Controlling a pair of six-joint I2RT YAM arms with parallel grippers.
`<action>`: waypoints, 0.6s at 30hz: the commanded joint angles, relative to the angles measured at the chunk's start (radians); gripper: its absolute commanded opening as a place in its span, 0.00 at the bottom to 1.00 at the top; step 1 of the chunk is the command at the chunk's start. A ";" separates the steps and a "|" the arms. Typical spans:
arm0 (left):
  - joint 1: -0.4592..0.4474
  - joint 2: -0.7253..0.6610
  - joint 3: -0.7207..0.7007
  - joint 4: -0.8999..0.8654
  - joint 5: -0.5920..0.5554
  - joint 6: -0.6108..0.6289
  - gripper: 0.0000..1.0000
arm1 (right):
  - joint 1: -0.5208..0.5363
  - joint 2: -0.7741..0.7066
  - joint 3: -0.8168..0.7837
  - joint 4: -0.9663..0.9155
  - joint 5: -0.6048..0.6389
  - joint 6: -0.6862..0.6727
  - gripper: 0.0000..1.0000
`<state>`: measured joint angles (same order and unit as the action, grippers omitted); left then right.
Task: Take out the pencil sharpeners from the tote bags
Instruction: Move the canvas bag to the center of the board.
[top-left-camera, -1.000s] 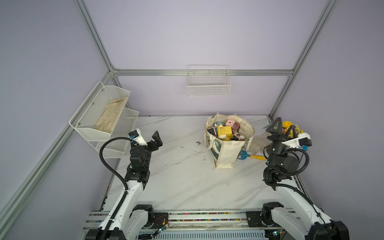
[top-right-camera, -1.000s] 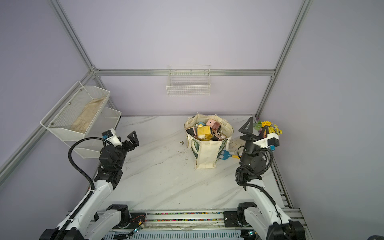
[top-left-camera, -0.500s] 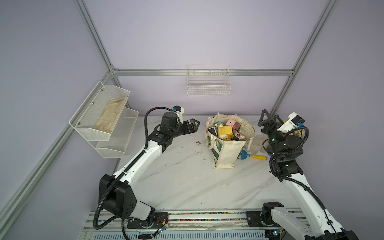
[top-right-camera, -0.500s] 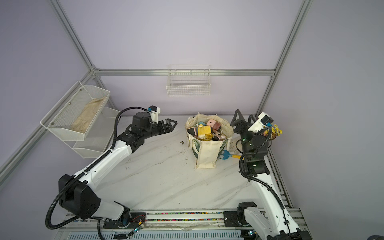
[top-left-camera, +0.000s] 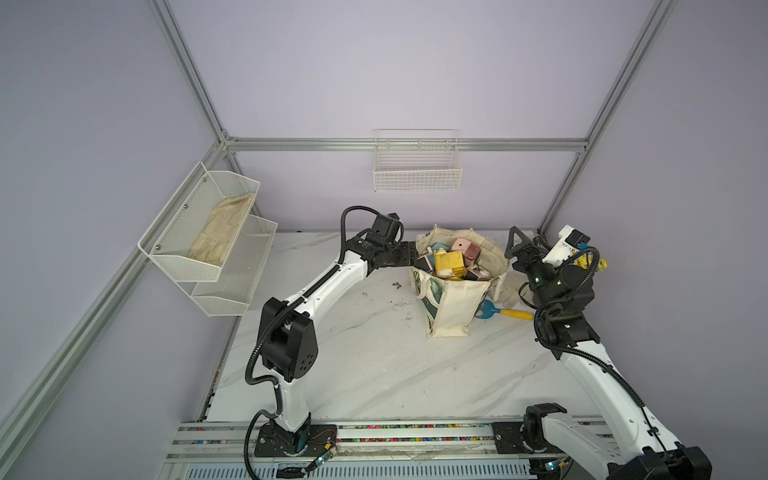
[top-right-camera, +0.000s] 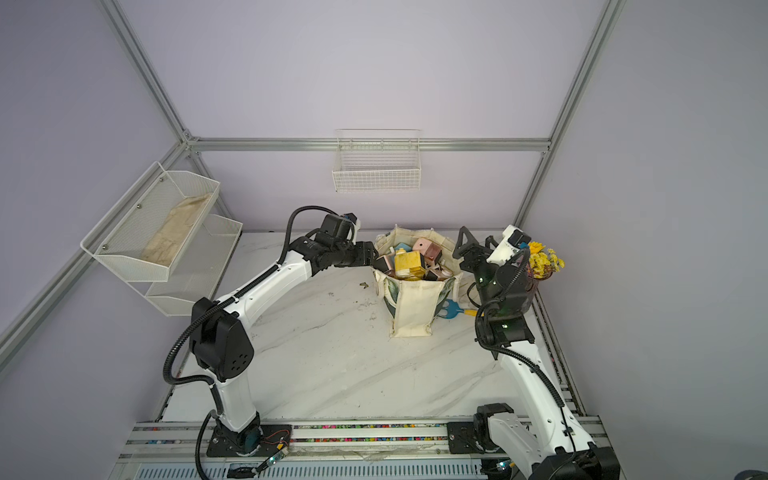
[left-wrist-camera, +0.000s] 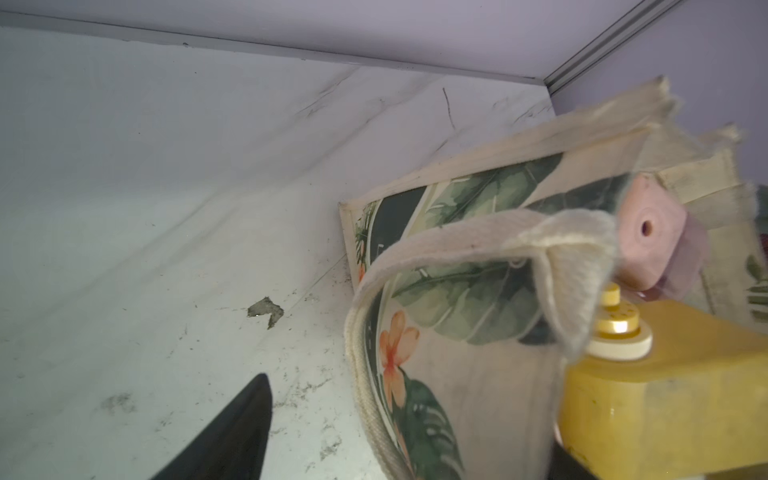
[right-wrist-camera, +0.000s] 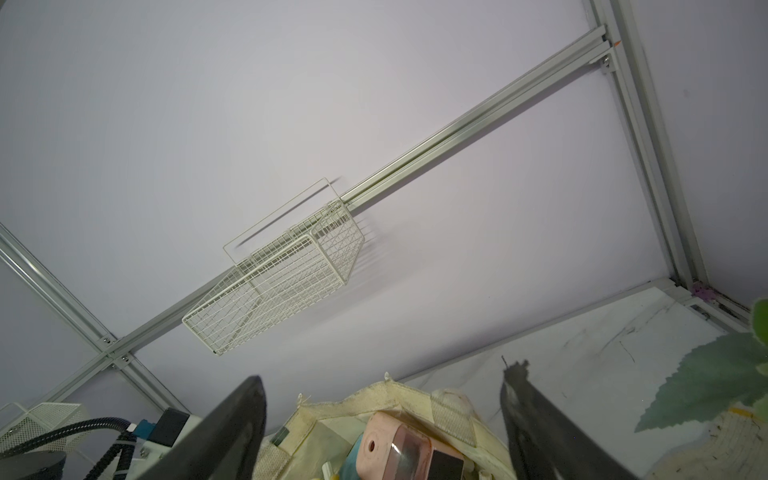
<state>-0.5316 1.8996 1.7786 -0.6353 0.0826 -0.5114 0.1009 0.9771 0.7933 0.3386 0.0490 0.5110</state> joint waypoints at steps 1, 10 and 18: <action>-0.006 0.001 0.121 -0.106 -0.048 0.056 0.60 | 0.003 0.005 0.017 -0.005 -0.014 -0.015 0.89; 0.023 -0.059 0.107 -0.177 -0.082 0.132 0.00 | 0.003 0.150 0.112 -0.144 -0.046 -0.035 0.85; 0.110 -0.145 0.069 -0.239 -0.012 0.194 0.00 | 0.002 0.340 0.236 -0.241 -0.203 -0.050 0.69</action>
<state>-0.4824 1.8763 1.8141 -0.8093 0.0765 -0.3733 0.1013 1.2747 0.9779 0.1608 -0.0681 0.4747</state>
